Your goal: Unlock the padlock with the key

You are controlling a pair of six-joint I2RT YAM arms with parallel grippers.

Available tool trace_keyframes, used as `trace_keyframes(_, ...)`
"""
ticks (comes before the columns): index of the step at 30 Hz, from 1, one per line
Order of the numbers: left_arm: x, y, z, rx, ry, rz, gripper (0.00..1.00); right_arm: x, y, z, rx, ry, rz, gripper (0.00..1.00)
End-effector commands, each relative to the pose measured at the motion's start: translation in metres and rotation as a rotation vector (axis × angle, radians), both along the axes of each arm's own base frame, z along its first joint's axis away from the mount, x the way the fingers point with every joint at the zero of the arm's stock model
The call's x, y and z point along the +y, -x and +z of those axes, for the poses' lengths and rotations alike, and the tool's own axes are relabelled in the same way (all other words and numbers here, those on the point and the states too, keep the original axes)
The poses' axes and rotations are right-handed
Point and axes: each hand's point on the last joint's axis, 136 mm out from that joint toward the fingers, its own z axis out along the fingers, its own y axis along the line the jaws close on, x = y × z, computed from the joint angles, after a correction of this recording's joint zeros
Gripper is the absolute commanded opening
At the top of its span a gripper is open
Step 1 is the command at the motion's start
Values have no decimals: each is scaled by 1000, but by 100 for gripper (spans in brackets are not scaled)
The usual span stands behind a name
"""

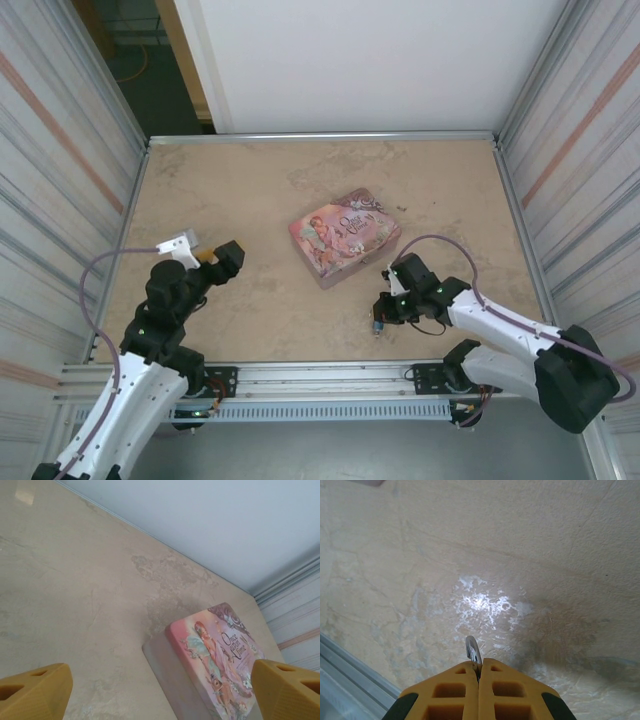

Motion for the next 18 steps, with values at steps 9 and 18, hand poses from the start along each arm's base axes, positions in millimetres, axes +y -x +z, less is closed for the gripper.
trace_keyframes(9,7,2,-10,25,-27,24,92,8,4,-20,57,10,44,0)
trace_keyframes(18,7,2,-11,29,-30,26,92,5,6,-29,81,37,43,2)
